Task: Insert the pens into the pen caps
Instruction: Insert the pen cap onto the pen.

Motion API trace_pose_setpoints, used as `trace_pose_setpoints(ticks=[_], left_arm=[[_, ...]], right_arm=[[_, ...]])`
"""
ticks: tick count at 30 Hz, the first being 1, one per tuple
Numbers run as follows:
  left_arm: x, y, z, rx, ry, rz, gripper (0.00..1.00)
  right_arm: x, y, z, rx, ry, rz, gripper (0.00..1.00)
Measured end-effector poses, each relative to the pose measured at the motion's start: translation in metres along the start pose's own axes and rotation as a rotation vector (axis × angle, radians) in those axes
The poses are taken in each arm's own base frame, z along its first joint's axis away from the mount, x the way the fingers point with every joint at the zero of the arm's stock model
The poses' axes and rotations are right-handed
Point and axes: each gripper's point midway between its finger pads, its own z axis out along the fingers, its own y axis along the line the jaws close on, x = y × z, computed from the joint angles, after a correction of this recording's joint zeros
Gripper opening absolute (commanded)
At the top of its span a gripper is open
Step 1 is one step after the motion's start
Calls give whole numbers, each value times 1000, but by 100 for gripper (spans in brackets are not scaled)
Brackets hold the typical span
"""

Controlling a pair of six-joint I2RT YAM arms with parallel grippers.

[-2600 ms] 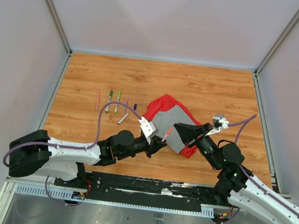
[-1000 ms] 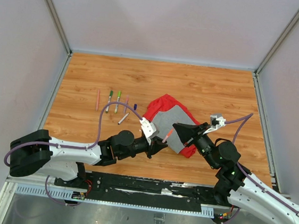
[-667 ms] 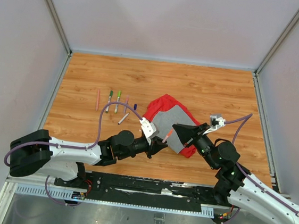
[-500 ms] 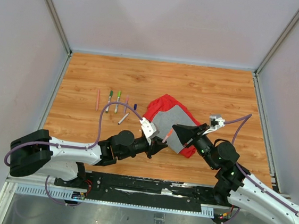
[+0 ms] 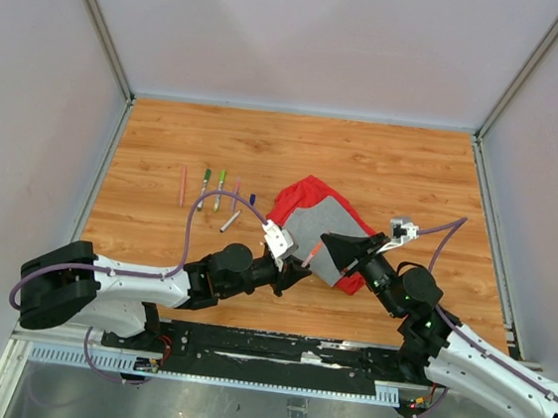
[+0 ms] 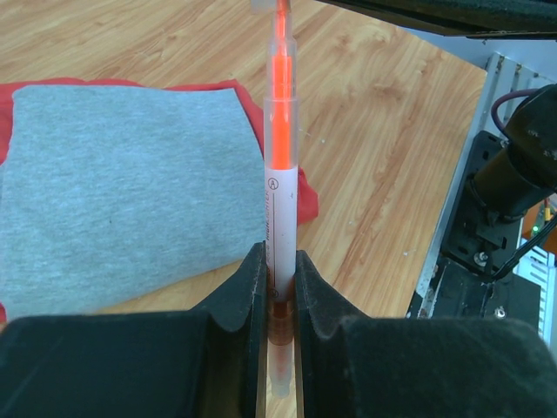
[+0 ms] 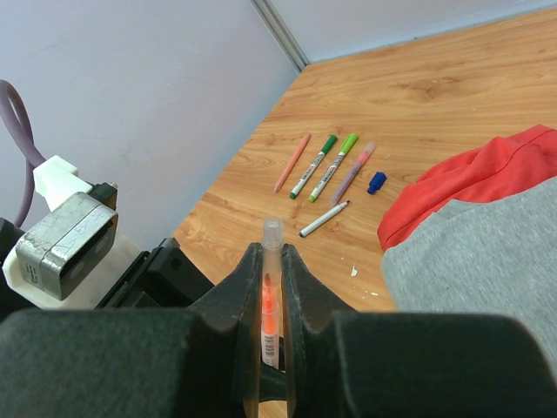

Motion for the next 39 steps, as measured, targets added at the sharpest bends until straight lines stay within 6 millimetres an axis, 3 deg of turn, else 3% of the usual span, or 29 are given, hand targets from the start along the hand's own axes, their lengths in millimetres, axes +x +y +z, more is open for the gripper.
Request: trace_pose_setpoints(ticks=[33,36,39], left_arm=[[6,6,0,-30,20,-3,1],[9,8,-1,-42,30,-4,1],[11,9,-1,-48,39,-4,0]], right_arm=[[24,-3,-2,-45,35,19,1],[27,-4,1,-43,40,21,9],[30,-6,1,-42,43,22,24]])
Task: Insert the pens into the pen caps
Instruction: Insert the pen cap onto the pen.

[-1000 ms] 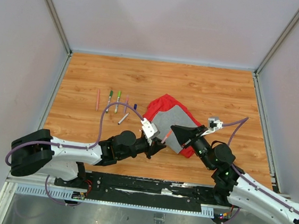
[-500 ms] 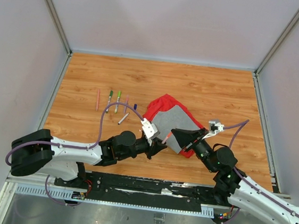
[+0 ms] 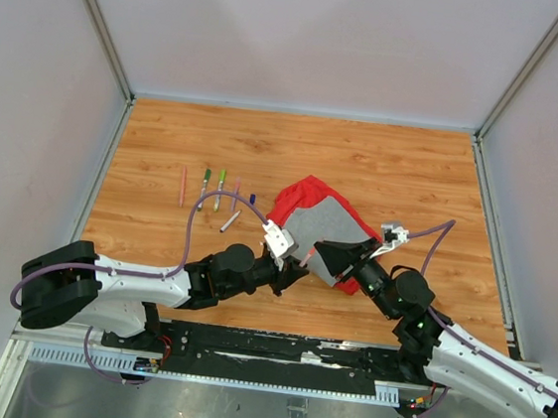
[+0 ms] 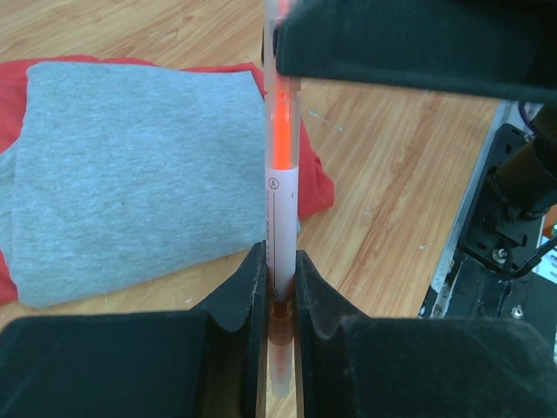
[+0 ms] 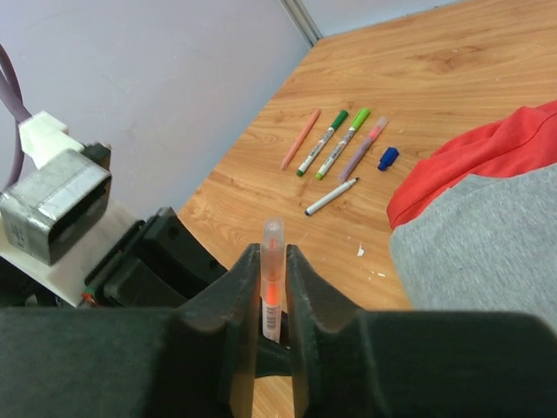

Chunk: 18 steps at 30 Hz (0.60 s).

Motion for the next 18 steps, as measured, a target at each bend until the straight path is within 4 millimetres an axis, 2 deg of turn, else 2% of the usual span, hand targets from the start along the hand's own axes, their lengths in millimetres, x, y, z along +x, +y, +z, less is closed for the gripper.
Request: trace_pose_setpoints(ticks=[3,6,9,12,18], left_arm=[[-5,-1,1,4,-18,-2,0],[-9,-2,1,8,-36,-4,1],[-12,-3,2,10,-47,-5,0],[-13,-3,2,11,-51,-5,0],[-13,-3,2,12,-52,-5,0]], right_arm=[[1,0,-3,-3,7,-4,37],[3,-4,-11,12,28,-26,45],[-4,-7,-20,33,18,-45,54],[-21,-5,-27,57,-12,-64,62],[-58,5,-26,111,-49,-83,64]])
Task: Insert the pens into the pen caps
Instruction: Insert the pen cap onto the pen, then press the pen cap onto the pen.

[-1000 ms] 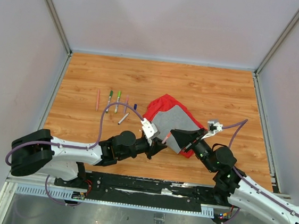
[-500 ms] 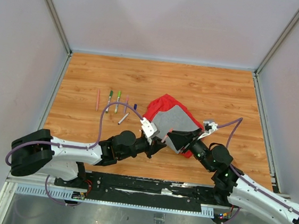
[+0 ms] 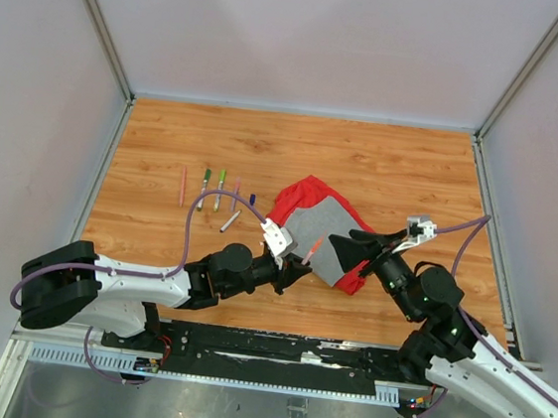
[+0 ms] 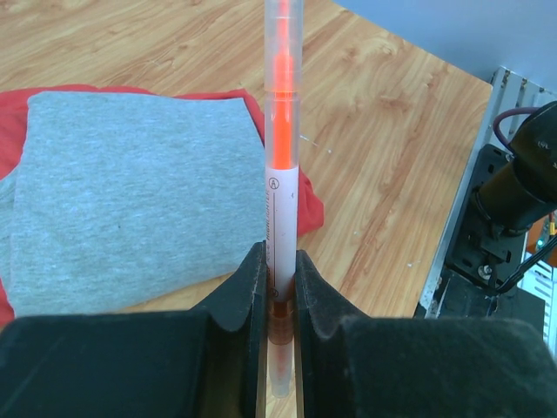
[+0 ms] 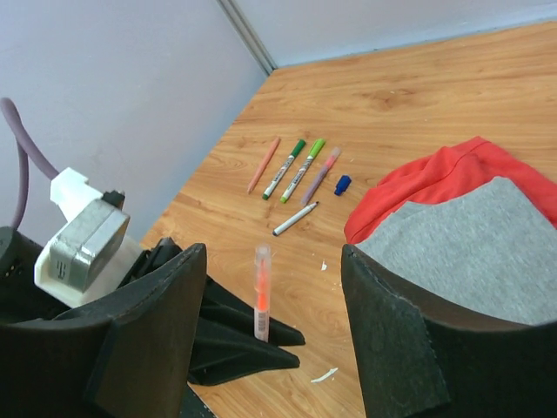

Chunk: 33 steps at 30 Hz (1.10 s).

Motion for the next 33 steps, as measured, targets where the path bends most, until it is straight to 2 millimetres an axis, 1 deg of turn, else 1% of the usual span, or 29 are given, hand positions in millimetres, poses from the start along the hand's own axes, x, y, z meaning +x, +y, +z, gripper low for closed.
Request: trace_pose_setpoints(ticks=[2,4,8,12,16,23,24,27,33], left_arm=[[0,0,0,1,-1,-1,1],[-1,0,0,2,-2,-1,1],[-1,-1,0,6,-4,-1,1],[-1,-1,0,8,-4,-1,0],[-1,-2,0,9,-3,-1,0],[-1,-2,0,9,-2,0,1],[-1,-2,0,9,-2,0,0],[1,-1,0,7,5,1,0],[15,2,-3,-6,62,7,0]], right_arm=[[-6,2,5,22,11,-7,62],[-6,3,13,52,42,-17,60],[1,4,27,83,95,-34,53],[17,1,36,98,153,-49,43],[28,1,40,94,190,-49,29],[27,9,42,61,186,-19,2],[27,9,42,59,184,-15,1],[31,9,42,52,185,-4,1],[49,1,40,55,198,25,1]])
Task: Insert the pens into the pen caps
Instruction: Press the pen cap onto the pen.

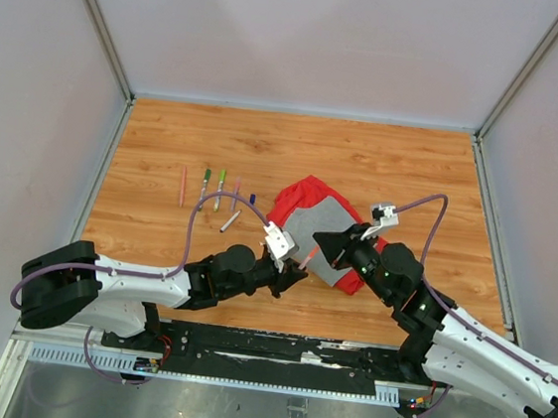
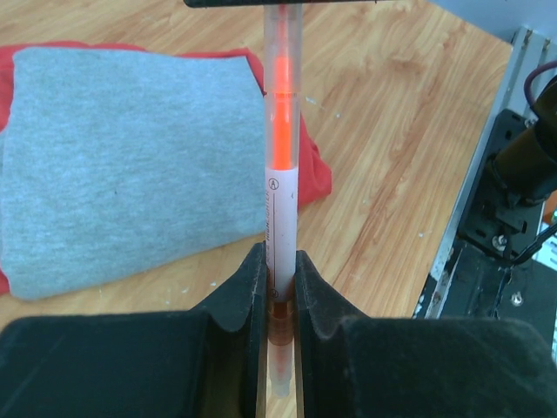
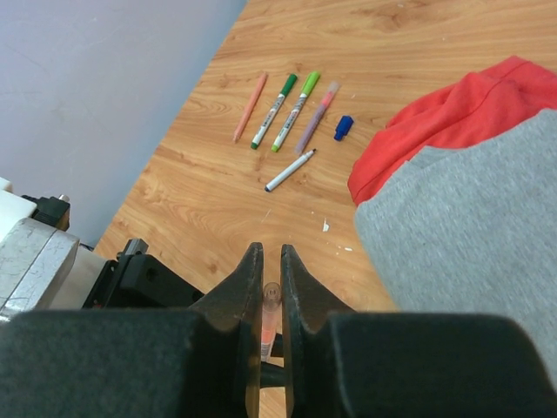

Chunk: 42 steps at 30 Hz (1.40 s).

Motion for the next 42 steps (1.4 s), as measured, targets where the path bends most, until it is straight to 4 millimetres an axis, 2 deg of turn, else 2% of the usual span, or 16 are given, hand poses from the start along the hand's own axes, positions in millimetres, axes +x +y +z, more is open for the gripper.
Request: trace_pose_setpoints(ticks=[8,15,25,28,33,37,42], left_arm=[[29,4,-9,-1,94,3,0],[43,0,-27,32,124,-21,1],[78,-10,-43,85,251,-96,0],[75,-18,-48,122,244,-125,1],[54,-33,-53,194,190,-161,0],[43,-51,-56,282,170,-206,0],[33,-67,-55,354,155,-227,0]], right_arm=[[35,-10,2,24,-5,39,0],[55,2,1,27,-26,57,1],[97,0,-2,61,-30,40,0],[96,6,-6,22,-39,46,1],[78,29,-16,-86,-77,47,1],[72,46,-27,-167,-84,19,1],[60,59,-41,-241,-102,-2,0]])
